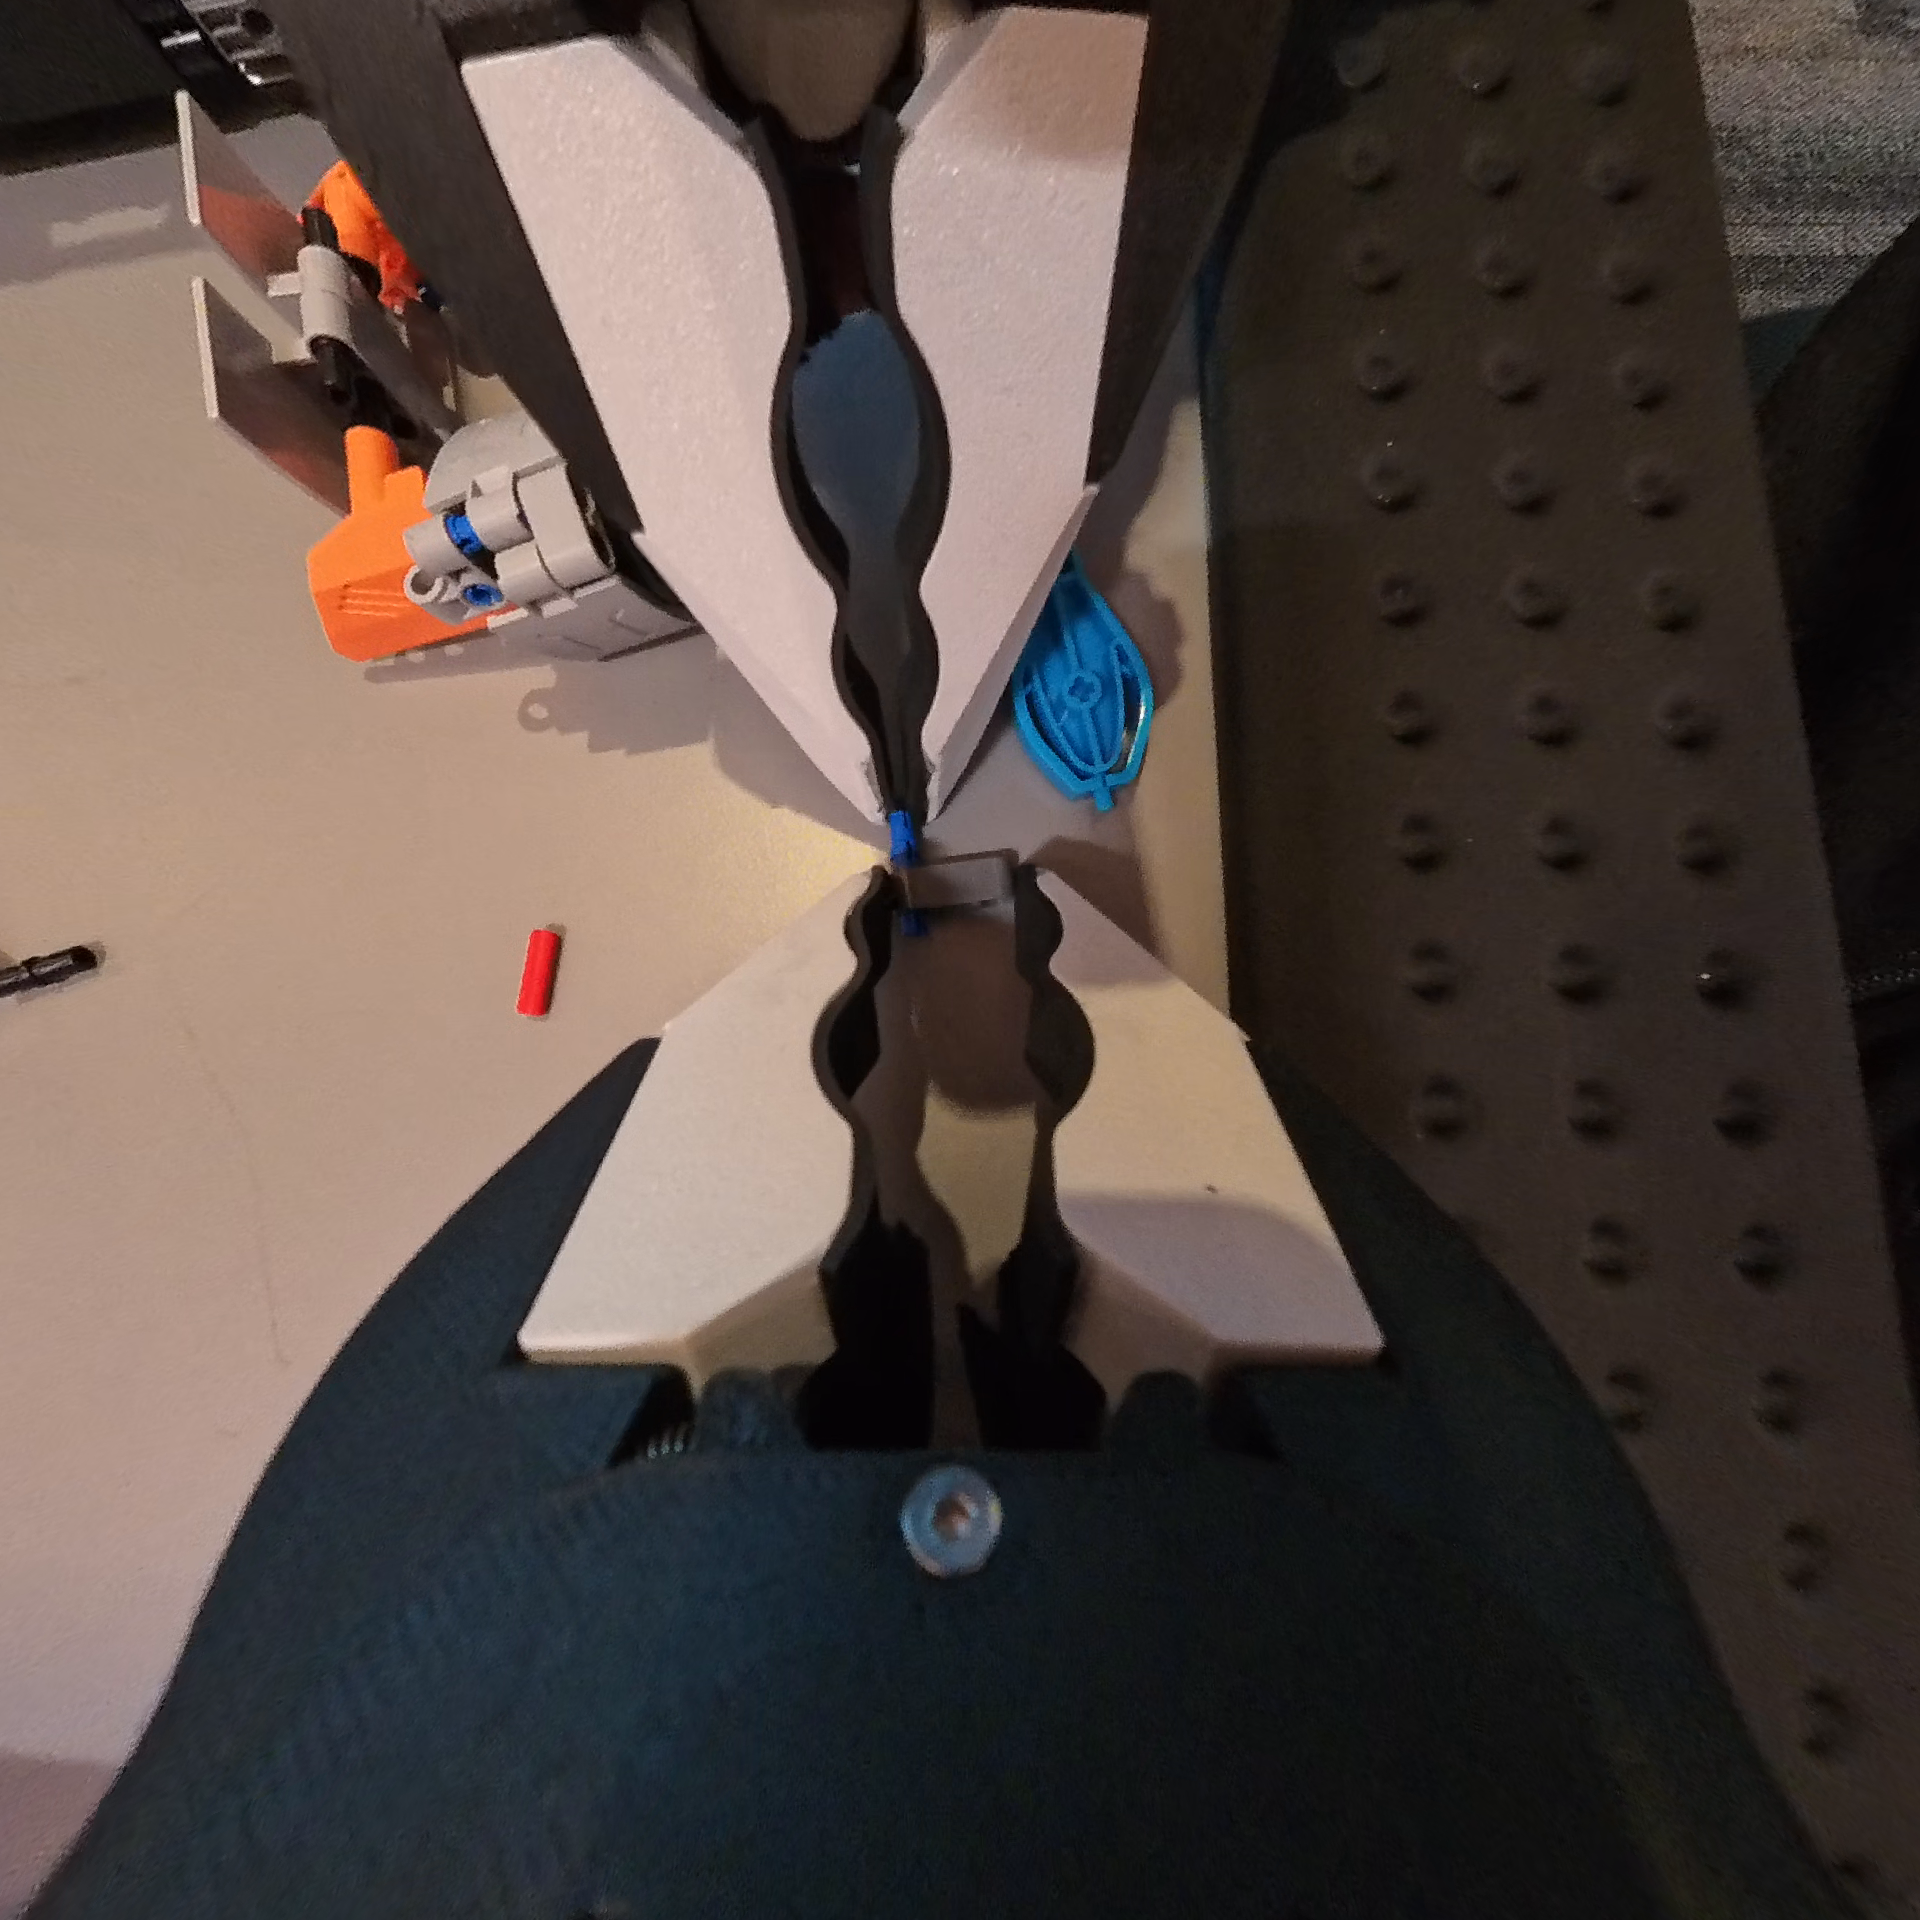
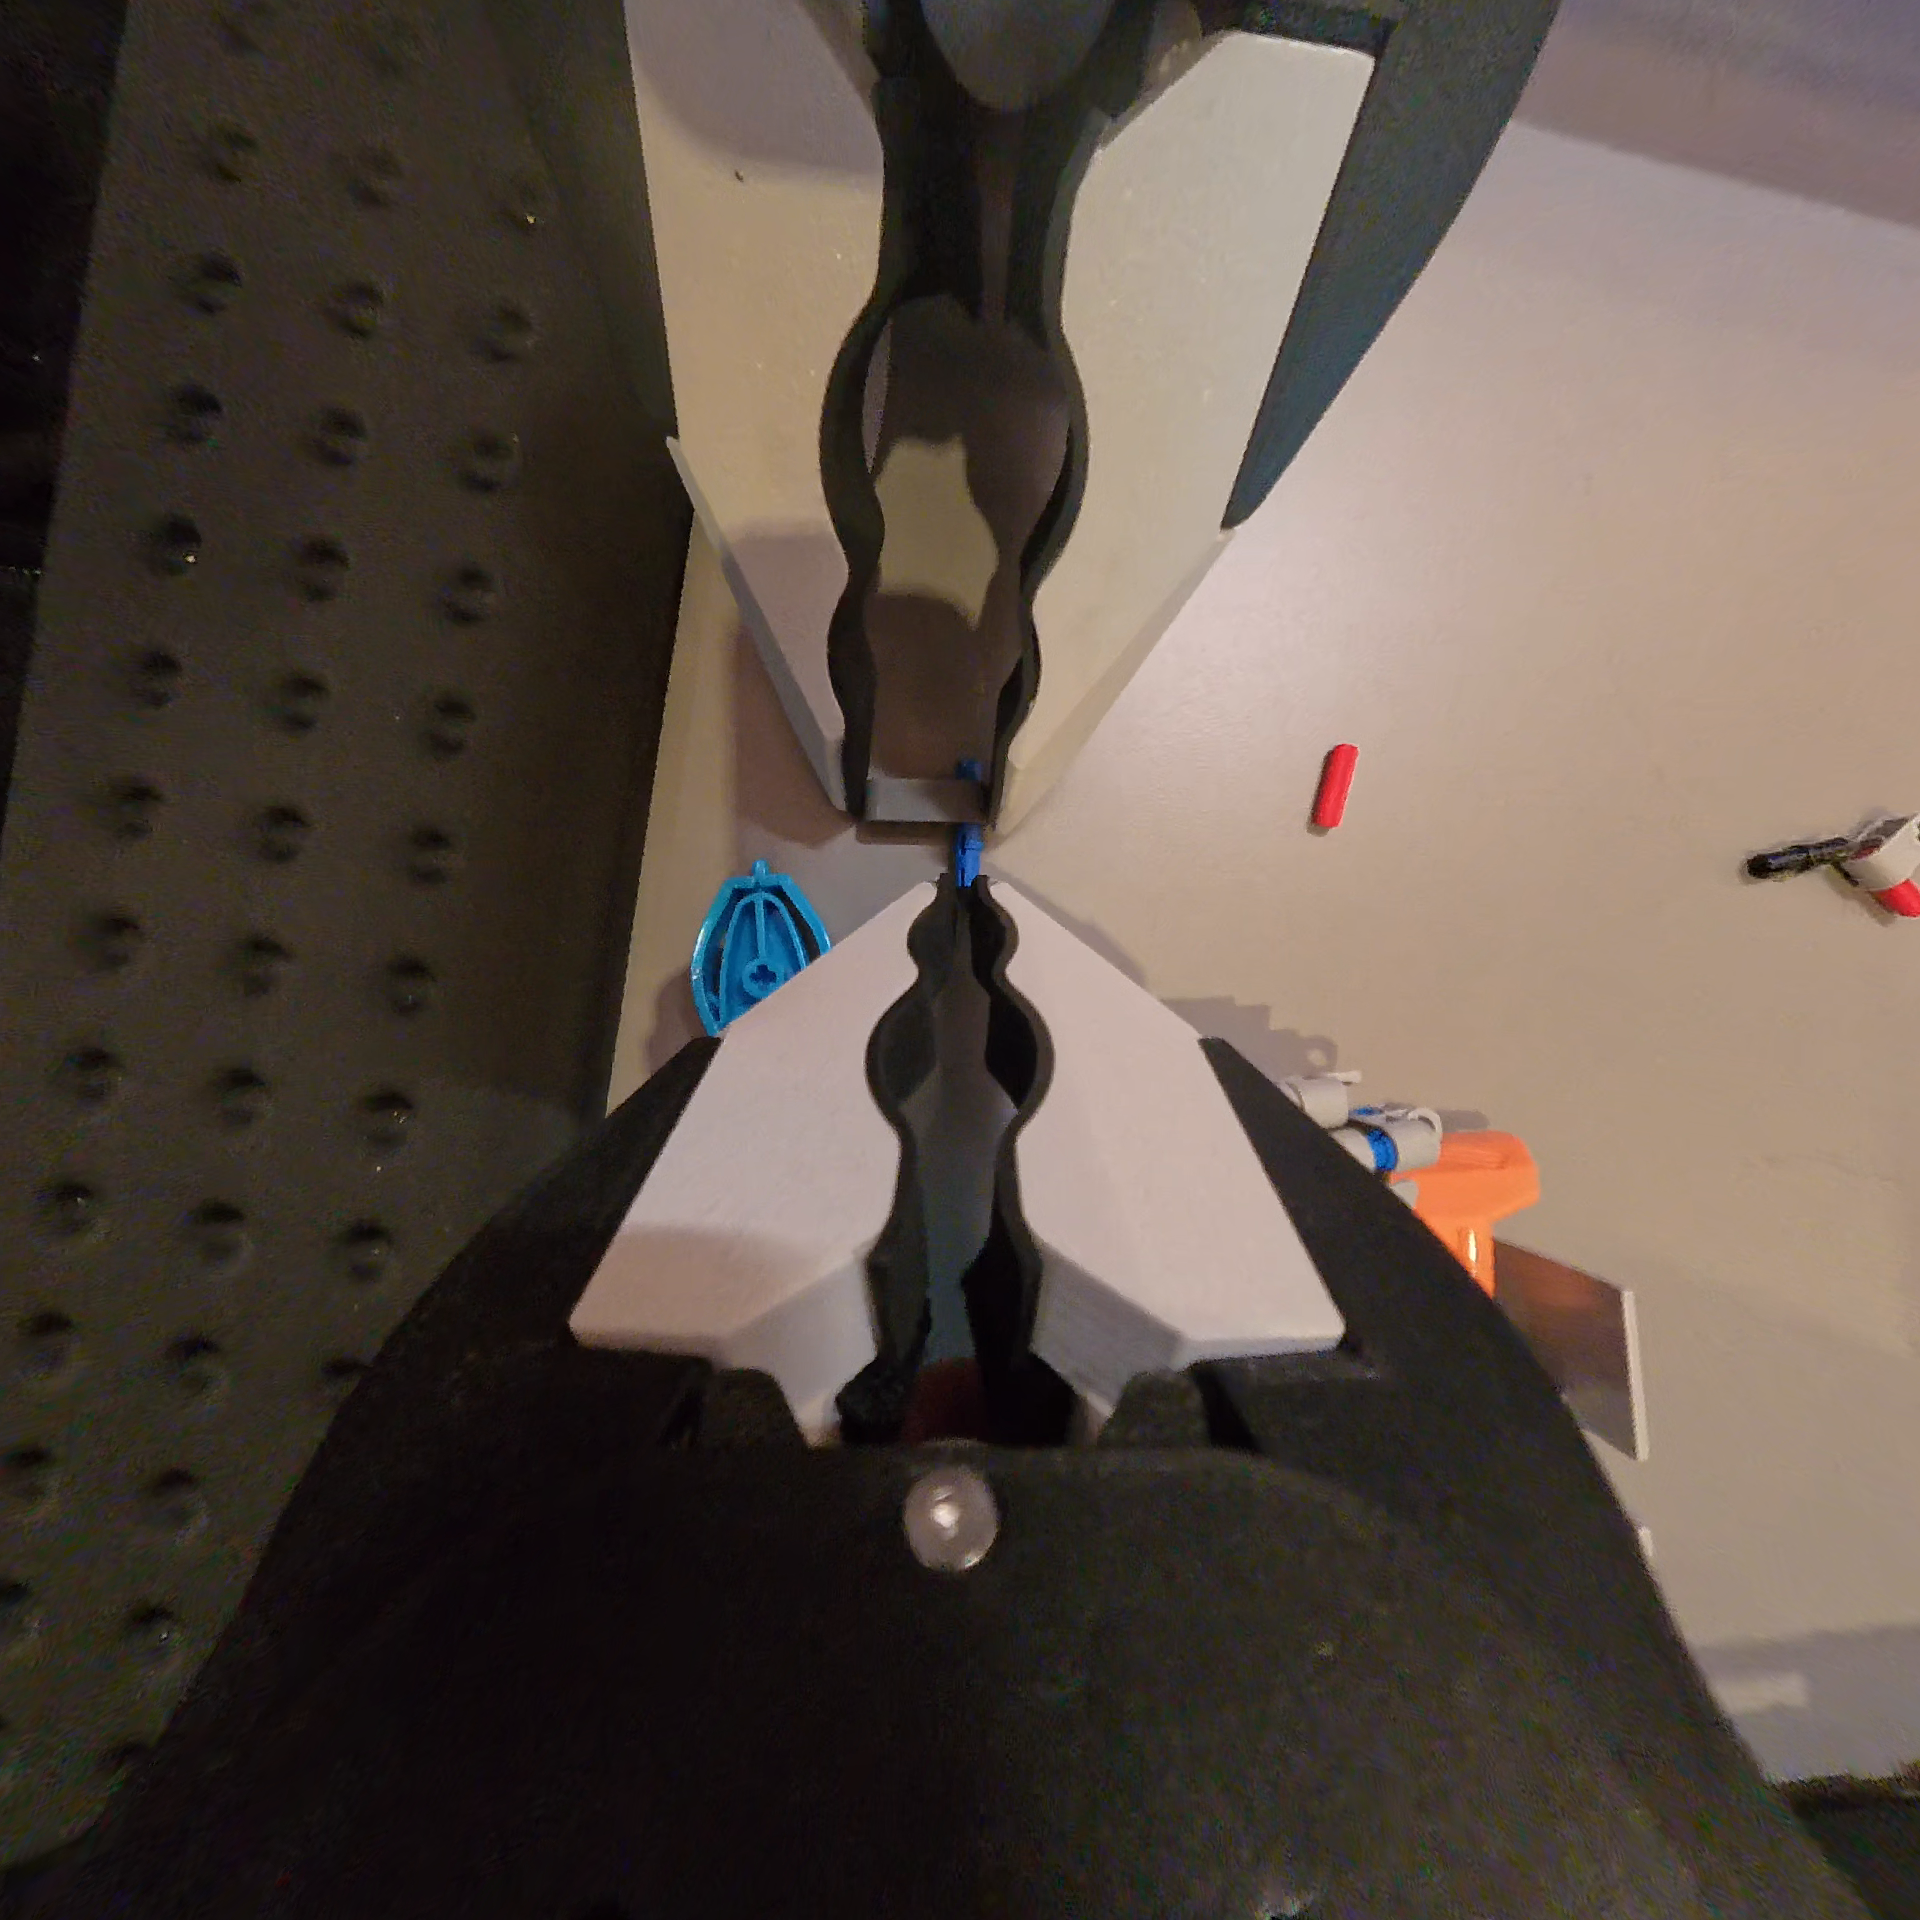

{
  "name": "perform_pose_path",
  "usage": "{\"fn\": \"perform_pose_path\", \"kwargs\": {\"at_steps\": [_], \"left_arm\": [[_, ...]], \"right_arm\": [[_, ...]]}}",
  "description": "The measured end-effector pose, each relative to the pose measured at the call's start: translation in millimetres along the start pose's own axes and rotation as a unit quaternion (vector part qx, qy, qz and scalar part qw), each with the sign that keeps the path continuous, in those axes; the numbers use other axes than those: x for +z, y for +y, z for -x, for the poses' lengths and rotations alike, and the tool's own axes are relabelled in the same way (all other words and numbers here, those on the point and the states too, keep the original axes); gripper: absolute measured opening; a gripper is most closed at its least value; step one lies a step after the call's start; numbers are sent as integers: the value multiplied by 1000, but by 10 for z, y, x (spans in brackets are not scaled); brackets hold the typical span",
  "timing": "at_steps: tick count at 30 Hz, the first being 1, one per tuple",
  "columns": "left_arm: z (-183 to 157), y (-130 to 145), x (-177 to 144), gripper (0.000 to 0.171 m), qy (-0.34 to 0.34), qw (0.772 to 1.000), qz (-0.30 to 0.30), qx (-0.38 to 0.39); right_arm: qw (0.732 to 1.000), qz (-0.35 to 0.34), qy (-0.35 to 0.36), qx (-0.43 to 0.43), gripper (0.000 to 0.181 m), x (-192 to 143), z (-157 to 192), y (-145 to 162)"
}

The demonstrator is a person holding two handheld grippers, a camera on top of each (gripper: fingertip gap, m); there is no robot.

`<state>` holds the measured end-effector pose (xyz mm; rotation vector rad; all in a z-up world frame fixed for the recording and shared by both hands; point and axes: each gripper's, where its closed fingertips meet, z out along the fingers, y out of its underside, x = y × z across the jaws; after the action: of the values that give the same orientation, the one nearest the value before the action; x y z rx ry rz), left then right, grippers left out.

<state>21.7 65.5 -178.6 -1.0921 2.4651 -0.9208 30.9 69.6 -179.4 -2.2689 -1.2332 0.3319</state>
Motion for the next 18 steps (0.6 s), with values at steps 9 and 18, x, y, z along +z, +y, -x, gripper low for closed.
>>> {"fn": "perform_pose_path", "kwargs": {"at_steps": [9, 18], "left_arm": [[-12, -7, 4, 22, -3, 1000, -5, -10], [11, -20, -32, 22, -36, 999, -13, 10]], "right_arm": [[1000, 4, -4, -6, 0, 40, -5, -60], [999, -28, -9, 32, 2, -9, -11, -98]]}}
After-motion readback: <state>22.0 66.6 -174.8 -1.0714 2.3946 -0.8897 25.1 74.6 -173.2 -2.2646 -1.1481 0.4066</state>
